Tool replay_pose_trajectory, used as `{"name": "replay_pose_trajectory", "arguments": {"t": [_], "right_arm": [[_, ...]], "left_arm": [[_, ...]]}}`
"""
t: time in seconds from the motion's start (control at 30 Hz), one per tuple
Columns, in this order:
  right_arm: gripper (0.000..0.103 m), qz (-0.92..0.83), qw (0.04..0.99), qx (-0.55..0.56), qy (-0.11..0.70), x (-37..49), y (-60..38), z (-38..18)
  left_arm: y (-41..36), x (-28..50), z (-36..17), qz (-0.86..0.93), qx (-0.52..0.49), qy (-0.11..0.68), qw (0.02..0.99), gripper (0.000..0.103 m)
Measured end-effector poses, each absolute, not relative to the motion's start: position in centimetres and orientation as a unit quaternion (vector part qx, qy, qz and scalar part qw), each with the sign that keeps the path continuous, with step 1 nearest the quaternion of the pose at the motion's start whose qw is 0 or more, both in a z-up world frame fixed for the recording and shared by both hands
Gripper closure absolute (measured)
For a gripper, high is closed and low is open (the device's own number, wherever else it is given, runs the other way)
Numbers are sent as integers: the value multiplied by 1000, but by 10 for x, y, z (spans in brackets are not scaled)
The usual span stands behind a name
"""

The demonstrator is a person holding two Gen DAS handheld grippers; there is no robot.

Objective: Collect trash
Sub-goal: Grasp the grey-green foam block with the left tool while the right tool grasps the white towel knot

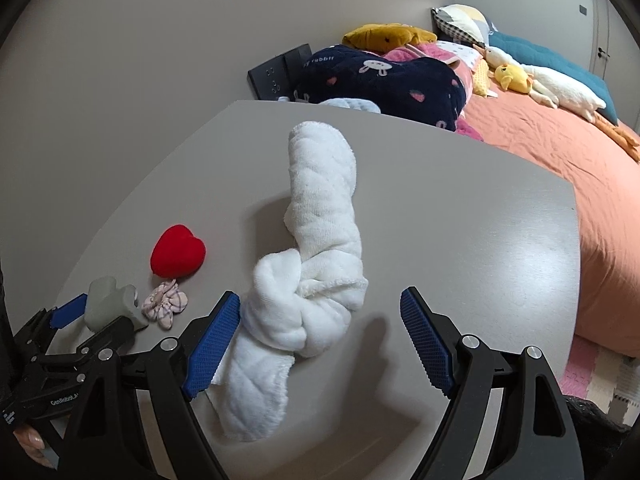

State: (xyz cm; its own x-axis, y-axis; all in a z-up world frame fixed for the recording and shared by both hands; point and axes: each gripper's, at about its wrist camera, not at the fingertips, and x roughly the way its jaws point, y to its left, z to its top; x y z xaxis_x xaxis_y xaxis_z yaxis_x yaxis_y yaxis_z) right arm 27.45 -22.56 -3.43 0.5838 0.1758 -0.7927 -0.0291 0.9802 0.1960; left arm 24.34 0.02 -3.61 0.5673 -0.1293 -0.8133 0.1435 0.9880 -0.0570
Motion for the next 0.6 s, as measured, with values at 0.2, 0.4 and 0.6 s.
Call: {"name": "replay_pose_trajectory", "arguments": {"t": [0.2, 0.4, 0.6], "right_arm": [[44, 58, 891, 61, 447, 272, -219, -31], [52, 57, 895, 55, 438, 262, -221, -25], [52, 53, 900, 62, 427, 247, -233, -15]], "left_arm": [[-8, 252, -38, -98, 22, 451, 887, 8], [-13, 251, -42, -105, 35, 446, 888, 21], [-15, 245, -37, -96, 45, 439, 892, 23]]}}
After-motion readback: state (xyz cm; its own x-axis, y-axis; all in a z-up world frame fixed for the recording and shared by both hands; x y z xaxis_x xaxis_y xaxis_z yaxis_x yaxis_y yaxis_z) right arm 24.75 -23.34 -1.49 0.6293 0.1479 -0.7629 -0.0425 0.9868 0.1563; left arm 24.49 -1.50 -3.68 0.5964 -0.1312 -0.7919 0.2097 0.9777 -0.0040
